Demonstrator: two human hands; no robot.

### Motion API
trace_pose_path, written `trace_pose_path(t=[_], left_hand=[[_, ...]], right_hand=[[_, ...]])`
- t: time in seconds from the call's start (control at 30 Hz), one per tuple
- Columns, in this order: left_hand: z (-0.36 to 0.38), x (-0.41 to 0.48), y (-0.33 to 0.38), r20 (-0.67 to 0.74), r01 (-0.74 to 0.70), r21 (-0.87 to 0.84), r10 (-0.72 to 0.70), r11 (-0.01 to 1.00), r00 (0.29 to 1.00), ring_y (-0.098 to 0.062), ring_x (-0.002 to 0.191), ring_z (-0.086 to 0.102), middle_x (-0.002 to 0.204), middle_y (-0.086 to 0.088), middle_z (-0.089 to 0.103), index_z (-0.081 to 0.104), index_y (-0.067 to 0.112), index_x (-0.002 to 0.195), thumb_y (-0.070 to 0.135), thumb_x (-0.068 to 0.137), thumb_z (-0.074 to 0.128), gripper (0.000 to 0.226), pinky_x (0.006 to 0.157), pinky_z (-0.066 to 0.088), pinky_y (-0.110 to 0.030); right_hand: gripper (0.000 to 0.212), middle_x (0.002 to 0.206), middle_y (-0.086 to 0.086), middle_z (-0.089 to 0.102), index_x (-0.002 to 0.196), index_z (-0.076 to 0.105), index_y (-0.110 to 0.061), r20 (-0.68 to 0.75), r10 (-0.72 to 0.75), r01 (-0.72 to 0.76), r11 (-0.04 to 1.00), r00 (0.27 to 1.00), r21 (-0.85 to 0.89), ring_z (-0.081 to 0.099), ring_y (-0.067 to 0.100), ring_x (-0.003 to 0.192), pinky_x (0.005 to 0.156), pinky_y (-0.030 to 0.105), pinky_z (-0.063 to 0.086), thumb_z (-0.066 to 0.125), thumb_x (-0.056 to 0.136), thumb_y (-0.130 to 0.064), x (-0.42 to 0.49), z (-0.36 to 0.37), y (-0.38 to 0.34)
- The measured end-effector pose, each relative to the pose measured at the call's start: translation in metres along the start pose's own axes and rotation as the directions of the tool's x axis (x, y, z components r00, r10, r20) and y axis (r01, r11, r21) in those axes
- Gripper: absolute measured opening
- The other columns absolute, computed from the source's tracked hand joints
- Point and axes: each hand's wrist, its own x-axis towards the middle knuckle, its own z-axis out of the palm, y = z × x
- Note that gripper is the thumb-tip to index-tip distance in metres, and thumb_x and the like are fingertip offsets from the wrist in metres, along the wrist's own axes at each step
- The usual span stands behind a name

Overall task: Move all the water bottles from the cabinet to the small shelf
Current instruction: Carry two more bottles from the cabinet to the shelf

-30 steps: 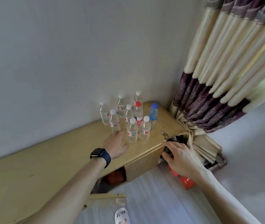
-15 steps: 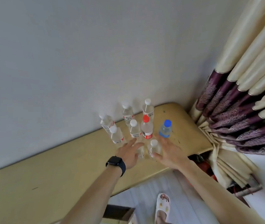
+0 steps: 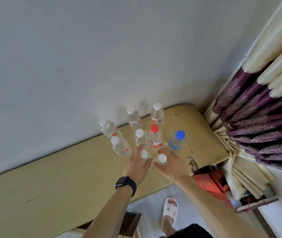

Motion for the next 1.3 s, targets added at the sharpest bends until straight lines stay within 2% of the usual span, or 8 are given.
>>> trace_pose_path(t=[0.2,0.37,0.5,0.67,0.83,1.07,1.23,1.3], left_hand=[[0.006,0.004,-0.014,0.091,-0.072,-0.052,0.076,0.996,0.993,-0.019,0.107,0.055,0.122,0.007,0.053,0.044,0.034,0.122,0.041,0.092,0.058,0.034,0.087,0.048,-0.036],[-0.004,-0.003,-0.036,0.187,-0.250,0.003,0.245,0.968,0.951,-0.019,0.107,0.055,0.121,0.007,0.055,0.051,0.029,0.118,0.040,0.091,0.062,0.031,0.091,0.047,-0.036],[-0.007,-0.031,-0.040,0.378,-0.381,0.050,0.336,0.923,0.863,-0.020,0.101,0.060,0.112,0.005,0.062,0.050,0.028,0.118,0.044,0.091,0.060,0.032,0.085,0.049,-0.034],[0.005,-0.091,-0.007,0.653,-0.608,0.112,0.403,0.786,0.642,-0.023,0.086,0.061,0.094,0.001,0.065,0.048,0.022,0.103,0.049,0.093,0.055,0.029,0.070,0.045,-0.033],[0.059,-0.177,0.027,0.804,-0.818,0.036,0.469,0.575,0.365,-0.024,0.092,0.059,0.099,-0.001,0.064,0.051,0.021,0.106,0.041,0.093,0.057,0.025,0.079,0.048,-0.038],[0.152,-0.356,0.060,0.881,-0.945,-0.136,0.473,0.296,0.022,-0.024,0.092,0.061,0.097,0.001,0.063,0.049,0.022,0.110,0.045,0.093,0.056,0.029,0.077,0.046,-0.036],[0.219,-0.519,0.063,0.920,-0.950,-0.210,0.376,0.231,-0.111,-0.021,0.085,0.053,0.093,0.003,0.059,0.047,0.023,0.116,0.048,0.093,0.055,0.035,0.069,0.035,-0.029],[0.242,-0.586,0.061,0.923,-0.942,-0.270,0.331,0.201,-0.195,-0.021,0.082,0.054,0.090,0.005,0.059,0.046,0.024,0.113,0.052,0.092,0.055,0.036,0.067,0.036,-0.030]], right_hand=[[0.062,0.126,-0.006,0.063,0.136,0.044,-0.034,-0.023,0.081,-0.076,0.980,0.996,0.183,0.062,0.022,0.111,0.086,0.030,0.047,0.069,0.080,-0.047,-0.016,0.007,0.006],[0.059,0.114,-0.008,0.066,0.127,0.048,-0.032,-0.079,0.220,-0.178,0.917,0.972,0.356,0.063,0.012,0.098,0.084,0.030,0.051,0.075,0.077,-0.047,-0.092,0.019,0.027],[0.050,0.110,-0.014,0.064,0.121,0.052,-0.042,-0.192,0.418,-0.301,0.843,0.888,0.446,0.059,0.007,0.098,0.072,0.011,0.043,0.078,0.078,-0.040,-0.195,0.049,0.040],[0.055,0.117,-0.002,0.068,0.126,0.059,-0.031,-0.225,0.637,-0.436,0.703,0.737,0.561,0.063,0.018,0.105,0.086,0.031,0.050,0.080,0.076,-0.042,-0.298,0.093,0.058],[0.055,0.114,-0.003,0.063,0.121,0.054,-0.030,-0.291,0.756,-0.345,0.558,0.587,0.755,0.062,0.019,0.098,0.075,0.027,0.051,0.081,0.075,-0.044,-0.405,0.122,0.072],[0.050,0.072,-0.007,0.056,0.092,0.033,-0.023,-0.411,0.905,-0.234,0.426,0.114,0.874,0.054,0.011,0.063,0.056,0.023,0.039,0.071,0.081,-0.053,-0.593,0.171,0.081],[0.039,0.107,-0.031,0.064,0.093,0.035,-0.031,-0.435,0.898,-0.198,0.416,-0.065,0.888,0.064,-0.011,0.073,0.064,0.009,0.044,0.070,0.085,-0.046,-0.744,0.208,0.104],[0.039,0.111,-0.028,0.066,0.096,0.036,-0.031,-0.431,0.894,-0.222,0.399,-0.120,0.890,0.068,-0.001,0.081,0.074,0.022,0.051,0.068,0.085,-0.050,-0.804,0.223,0.118]])
